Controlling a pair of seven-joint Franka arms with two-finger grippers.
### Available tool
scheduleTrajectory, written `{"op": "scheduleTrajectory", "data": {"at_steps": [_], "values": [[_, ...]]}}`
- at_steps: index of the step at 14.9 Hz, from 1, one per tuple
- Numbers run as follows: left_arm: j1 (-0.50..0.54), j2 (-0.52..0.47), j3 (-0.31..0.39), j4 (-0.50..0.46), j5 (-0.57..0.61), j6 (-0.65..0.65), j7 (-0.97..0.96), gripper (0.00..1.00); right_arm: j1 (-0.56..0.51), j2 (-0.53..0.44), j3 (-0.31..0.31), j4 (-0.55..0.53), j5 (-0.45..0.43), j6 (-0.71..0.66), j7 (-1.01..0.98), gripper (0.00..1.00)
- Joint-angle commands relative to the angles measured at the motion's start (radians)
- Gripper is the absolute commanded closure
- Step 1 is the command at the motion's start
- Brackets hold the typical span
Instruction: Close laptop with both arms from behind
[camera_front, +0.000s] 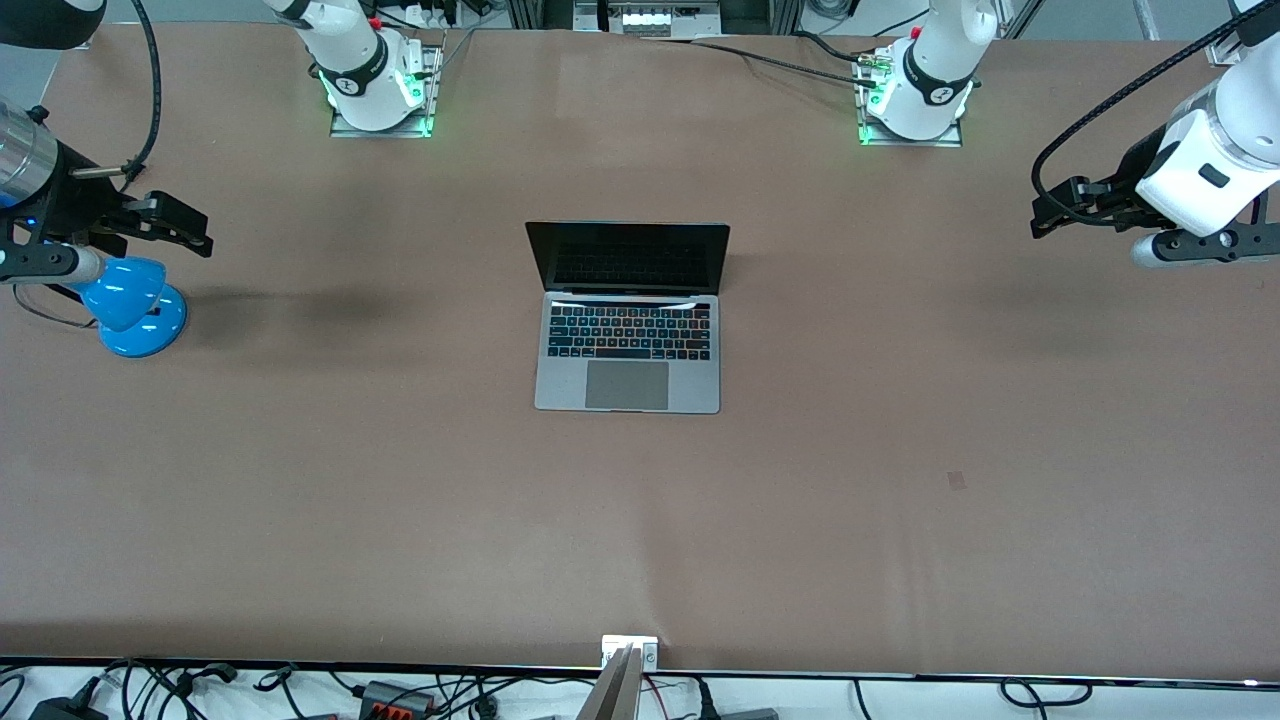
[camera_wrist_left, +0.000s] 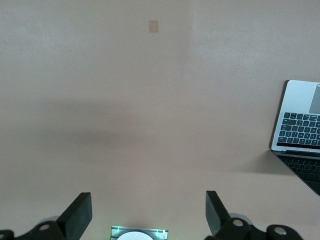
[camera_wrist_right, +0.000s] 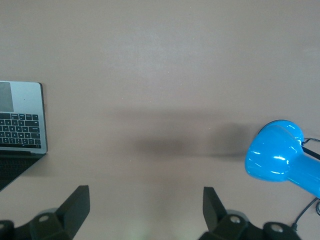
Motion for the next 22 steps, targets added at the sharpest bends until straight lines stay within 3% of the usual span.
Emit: {"op": "scheduleTrajectory", "data": {"at_steps": [1, 12, 13, 17, 18, 19, 20, 22], "values": [[-0.001, -0.017, -0.001, -0.002, 0.023, -0.015, -0.003, 0.00, -0.005, -0.021, 0.001, -0.020, -0.008, 0.010, -0.012, 0.00], [-0.001, -0.014, 0.001, 0.001, 0.016, -0.026, -0.011, 0.00, 0.001, 0.002, 0.004, 0.001, -0.007, -0.030, -0.027, 0.00], [0.001, -0.014, -0.001, 0.001, 0.015, -0.026, -0.011, 0.08, 0.001, 0.002, 0.004, 0.004, -0.007, -0.036, -0.027, 0.00], [-0.001, -0.017, -0.001, 0.004, 0.016, -0.046, 0.006, 0.86, 0.001, 0.008, 0.004, 0.006, 0.018, -0.052, -0.033, 0.00], [-0.001, -0.017, -0.001, 0.008, 0.016, -0.055, 0.009, 0.91, 0.001, 0.010, 0.004, 0.007, 0.018, -0.053, -0.032, 0.08], [-0.001, -0.017, -0.001, 0.016, 0.016, -0.087, 0.009, 0.99, 0.001, 0.010, 0.004, 0.007, 0.016, -0.055, -0.036, 0.45], [-0.001, -0.017, -0.002, 0.019, 0.015, -0.116, 0.012, 0.99, 0.003, 0.008, 0.004, 0.007, 0.016, -0.062, -0.038, 0.71], [-0.001, -0.017, -0.002, 0.019, 0.012, -0.124, 0.014, 1.00, 0.001, 0.010, 0.004, 0.007, 0.020, -0.079, -0.036, 1.00]]}}
